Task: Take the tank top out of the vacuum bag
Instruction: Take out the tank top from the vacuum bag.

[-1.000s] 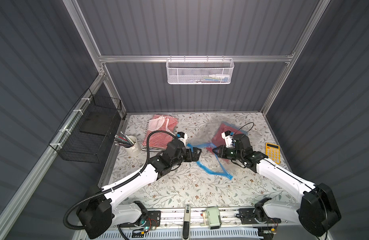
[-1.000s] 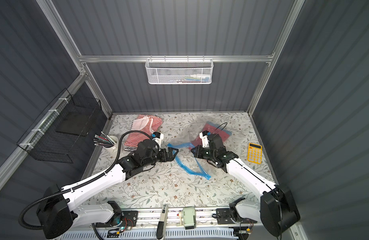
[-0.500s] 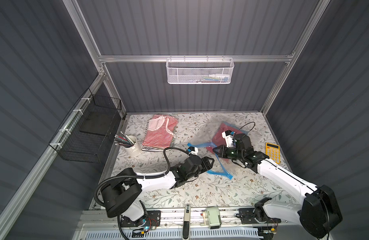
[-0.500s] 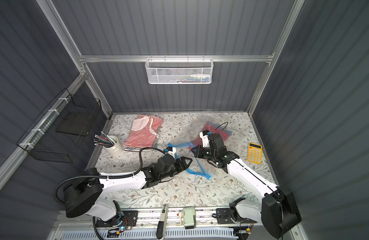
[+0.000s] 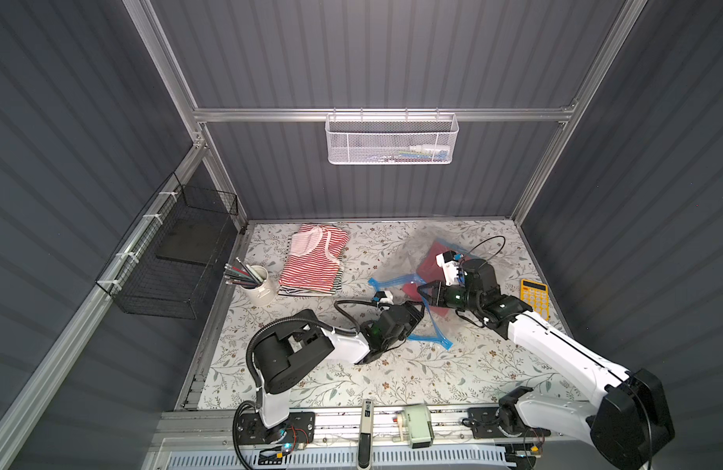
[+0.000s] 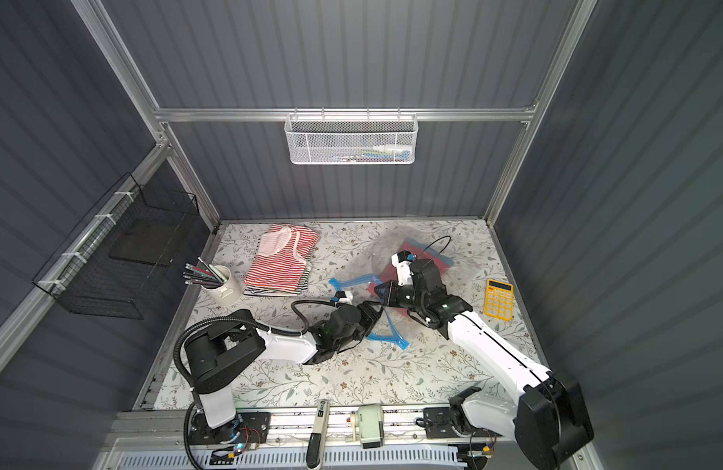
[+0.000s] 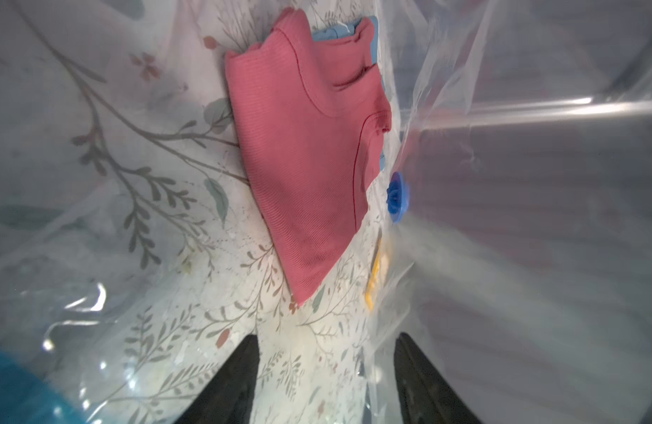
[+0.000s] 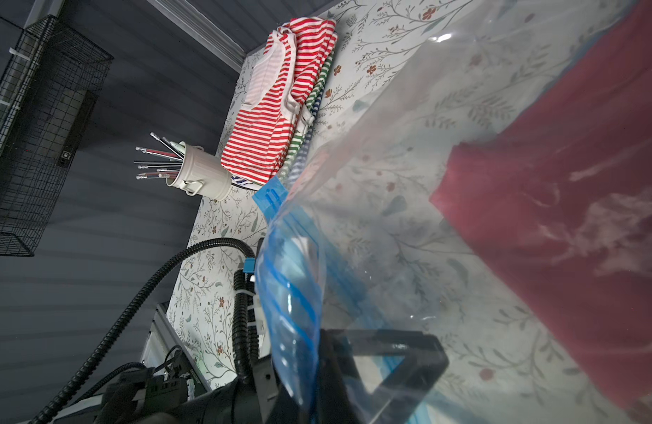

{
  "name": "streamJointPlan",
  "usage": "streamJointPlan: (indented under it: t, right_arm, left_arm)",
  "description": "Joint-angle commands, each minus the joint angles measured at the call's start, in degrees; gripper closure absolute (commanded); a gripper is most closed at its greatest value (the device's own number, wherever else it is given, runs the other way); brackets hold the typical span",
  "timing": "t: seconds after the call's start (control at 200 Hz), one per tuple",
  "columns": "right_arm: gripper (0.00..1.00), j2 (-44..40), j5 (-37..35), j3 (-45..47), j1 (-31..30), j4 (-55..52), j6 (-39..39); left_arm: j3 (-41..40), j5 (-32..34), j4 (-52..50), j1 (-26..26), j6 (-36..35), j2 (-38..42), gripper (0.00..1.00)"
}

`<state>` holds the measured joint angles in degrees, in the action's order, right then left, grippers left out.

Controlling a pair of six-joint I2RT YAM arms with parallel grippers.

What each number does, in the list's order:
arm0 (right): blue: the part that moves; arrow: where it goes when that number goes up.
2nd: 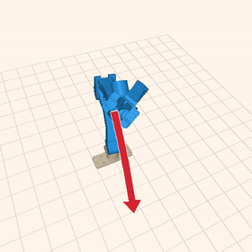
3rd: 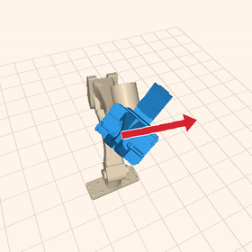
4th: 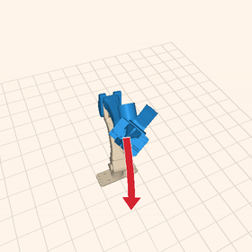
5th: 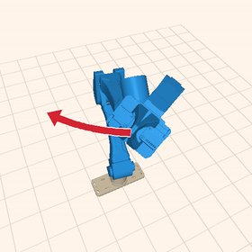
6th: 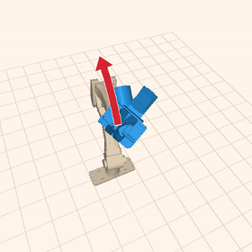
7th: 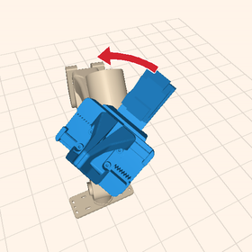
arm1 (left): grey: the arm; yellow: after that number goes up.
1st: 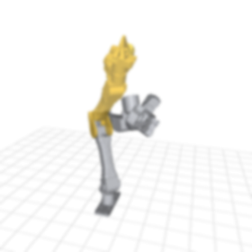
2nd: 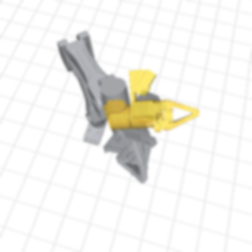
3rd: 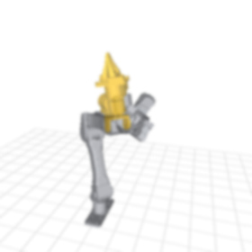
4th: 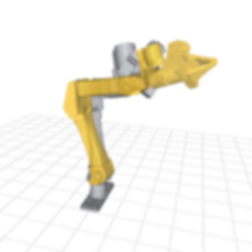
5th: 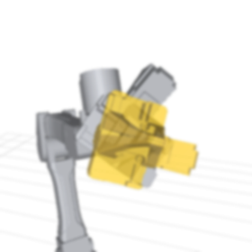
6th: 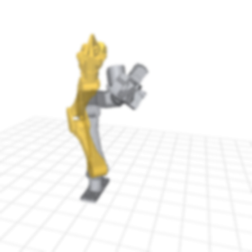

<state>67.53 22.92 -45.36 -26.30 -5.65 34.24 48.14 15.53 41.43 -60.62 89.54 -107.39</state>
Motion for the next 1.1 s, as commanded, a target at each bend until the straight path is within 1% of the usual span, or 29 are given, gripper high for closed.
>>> streamJointPlan:
  t: [0.0, 0.135, 0.215, 0.475, 0.555, 0.89, 0.98, 1.025, 1.095]
  right_arm:
    - [1.0, -1.0, 2.4, 1.1, -0.4, 2.2, 1.0]
    - [1.0, -1.2, 2.8, 1.9, -0.5, 3.7, 1.6]
    - [1.0, -1.1, 2.8, 1.9, -0.5, 3.2, 1.2]
    - [1.0, -2.0, 2.8, 3.2, -0.4, 3.8, 1.3]
    - [1.0, -2.1, 2.8, 3.4, -0.5, 3.8, 1.3]
    - [1.0, -1.3, 3.2, 3.7, -0.5, 4.7, 1.4]
    - [1.0, -1.0, 3.6, 3.4, -0.5, 4.8, 1.6]
    - [1.0, -0.9, 3.6, 3.3, -0.4, 4.9, 1.5]
    - [1.0, -0.7, 3.5, 3.3, -0.4, 4.8, 1.5]
  left_arm:
    - [1.7, 3.6, -0.2, -0.1, 6.0, -3.0, 0.4]
    - [3.7, 3.6, 2.0, 1.0, 6.7, -6.9, 0.42]
    - [6.0, 0.7, 4.0, 2.5, 5.8, -9.5, 0.44]
    - [10.8, 0.5, -2.5, 3.0, 8.5, -12.9, 0.44]
    - [11.3, 1.6, -2.6, 3.1, 8.7, -13.2, 0.43]
    - [14.2, 0.9, -5.9, 3.7, 9.0, -15.9, 0.43]
    - [15.0, 0.8, -5.1, 4.1, 8.5, -17.3, 0.43]
    - [15.6, 0.5, -4.9, 4.3, 8.4, -18.0, 0.43]
    - [16.3, -0.2, -3.8, 4.6, 7.8, -18.9, 0.49]
